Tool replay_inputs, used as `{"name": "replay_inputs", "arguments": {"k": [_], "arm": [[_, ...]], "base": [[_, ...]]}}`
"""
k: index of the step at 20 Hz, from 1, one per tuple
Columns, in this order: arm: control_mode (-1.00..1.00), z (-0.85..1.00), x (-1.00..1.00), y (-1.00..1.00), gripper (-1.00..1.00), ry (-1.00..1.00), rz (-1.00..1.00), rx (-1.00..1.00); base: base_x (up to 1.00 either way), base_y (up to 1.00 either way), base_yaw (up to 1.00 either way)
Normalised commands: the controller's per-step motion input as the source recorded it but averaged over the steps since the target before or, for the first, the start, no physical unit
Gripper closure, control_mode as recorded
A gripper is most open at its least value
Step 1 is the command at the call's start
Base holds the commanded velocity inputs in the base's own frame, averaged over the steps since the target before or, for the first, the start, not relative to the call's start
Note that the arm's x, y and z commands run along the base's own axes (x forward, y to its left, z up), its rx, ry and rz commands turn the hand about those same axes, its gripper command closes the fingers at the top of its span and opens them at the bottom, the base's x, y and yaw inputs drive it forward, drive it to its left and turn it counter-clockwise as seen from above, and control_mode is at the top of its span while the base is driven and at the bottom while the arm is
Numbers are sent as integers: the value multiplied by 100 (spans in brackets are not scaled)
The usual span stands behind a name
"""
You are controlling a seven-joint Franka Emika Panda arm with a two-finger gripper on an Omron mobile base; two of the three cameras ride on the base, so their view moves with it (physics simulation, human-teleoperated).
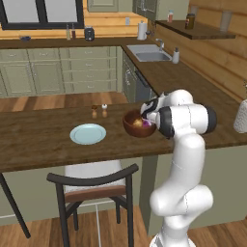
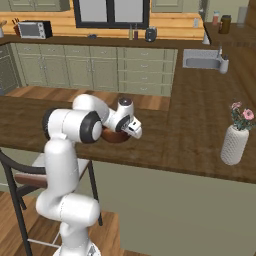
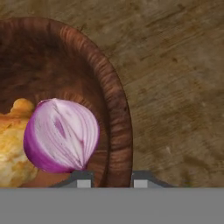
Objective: Pick the chicken drumstick and onion from their plates and place them in the bowl. Then put the bowl in the fridge.
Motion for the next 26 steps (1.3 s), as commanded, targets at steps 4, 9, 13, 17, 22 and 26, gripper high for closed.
{"name": "replay_inputs", "arguments": {"k": [4, 9, 13, 17, 22, 26], "arm": [[-100, 53, -97, 2, 100, -9, 0, 2], [-100, 97, -100, 0, 100, -37, 0, 0], [-100, 100, -100, 0, 100, -36, 0, 3], [-100, 100, -100, 6, 100, -20, 0, 2], [-100, 100, -100, 37, 100, 7, 3, 1], [-100, 86, -100, 63, 100, 31, 10, -1]], "base": [[0, 0, 0], [0, 0, 0], [0, 0, 0], [0, 0, 0], [0, 0, 0], [0, 0, 0]]}}
